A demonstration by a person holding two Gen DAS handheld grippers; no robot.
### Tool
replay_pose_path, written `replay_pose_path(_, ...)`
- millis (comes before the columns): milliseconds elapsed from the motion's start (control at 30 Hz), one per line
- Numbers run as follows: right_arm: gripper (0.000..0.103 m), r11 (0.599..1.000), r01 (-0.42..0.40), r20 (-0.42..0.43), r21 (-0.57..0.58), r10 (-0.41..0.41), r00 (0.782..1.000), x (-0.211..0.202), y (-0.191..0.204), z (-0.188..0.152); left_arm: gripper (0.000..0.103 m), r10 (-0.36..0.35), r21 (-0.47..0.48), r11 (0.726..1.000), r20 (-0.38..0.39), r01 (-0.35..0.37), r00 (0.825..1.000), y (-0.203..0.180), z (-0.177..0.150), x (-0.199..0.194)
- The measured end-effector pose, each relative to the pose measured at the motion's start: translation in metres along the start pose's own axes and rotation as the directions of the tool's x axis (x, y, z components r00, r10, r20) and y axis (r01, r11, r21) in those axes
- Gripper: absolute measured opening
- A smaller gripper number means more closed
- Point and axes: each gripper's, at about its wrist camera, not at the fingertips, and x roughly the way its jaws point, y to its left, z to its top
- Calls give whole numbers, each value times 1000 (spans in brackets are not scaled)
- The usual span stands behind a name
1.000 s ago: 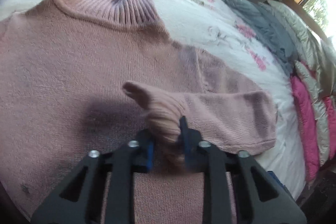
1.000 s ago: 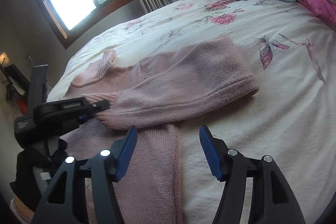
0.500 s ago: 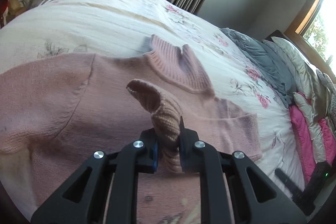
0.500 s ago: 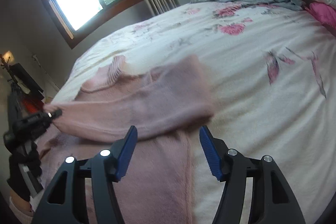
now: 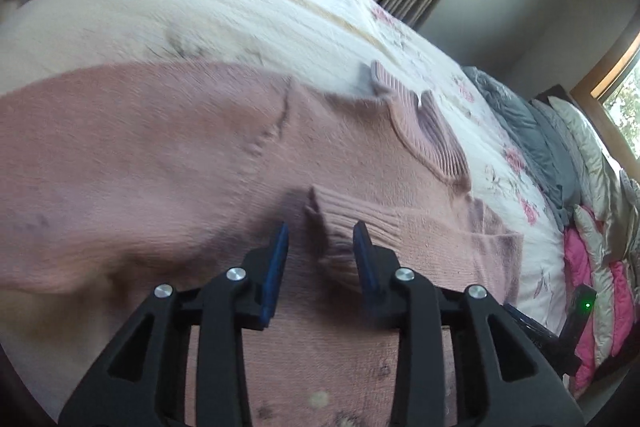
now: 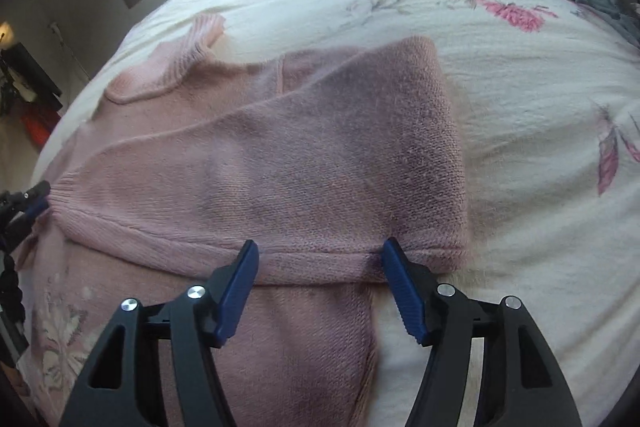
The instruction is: Fold small clothes
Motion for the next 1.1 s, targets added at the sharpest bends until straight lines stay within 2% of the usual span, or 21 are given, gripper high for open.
replay_pose_path(100,66,995,-92,9,-28,92,996,-14,19,-5,36,-91,-49,995,-11,90,996,5,-5,-15)
replay_pose_path(200,66,994,-71,-1,-78,71,997,-15,36,-3,37,-157,-77,985,-48,153,986,-1,-14,-11)
replay_pose_path(233,66,995,-66,-6,-75,66,998,-12,37,-2,37,-162,-82,984,-51,158,985,-2,-16,-7)
replay_pose_path(300,66,996,-62,-29,-61,61,998,-3,35,-1,38,-128,-75,989,-34,125,991,-4,-16,-1)
replay_pose_path(433,68,996,-50,-60,-73,46,997,17,29,-9,46,-98,-16,995,44,99,994,-14,-11,1)
replay_pose_path(500,70,995,-53,-55,-81,48,997,19,30,-9,47,-117,12,993,56,116,992,-18,-10,2)
replay_pose_path(633,71,995,-54,-65,-86,49,997,21,30,-8,47,-196,-4,981,31,196,980,-18,-9,5)
replay_pose_path(700,72,995,-58,-68,-82,53,996,22,29,-8,44,-231,-14,973,35,231,972,-19,-9,4)
replay_pose_path(767,72,995,-61,-70,-77,56,996,23,27,-7,43,-245,-8,970,26,245,969,-22,-9,4)
replay_pose_path(900,72,996,-60,-72,-72,55,996,25,28,-6,44,-174,-12,985,-53,174,983,-24,-12,22)
replay_pose_path(967,73,996,-60,-73,-72,55,996,25,29,-5,44,-166,-29,986,-99,164,981,-22,-18,34)
replay_pose_path(1033,73,995,-64,-73,-74,58,996,25,29,-5,39,-188,-36,982,-121,185,975,-23,-24,38)
replay_pose_path(1100,73,995,-68,-75,-76,63,995,25,28,-5,18,-247,-39,969,-107,245,963,-25,-26,33)
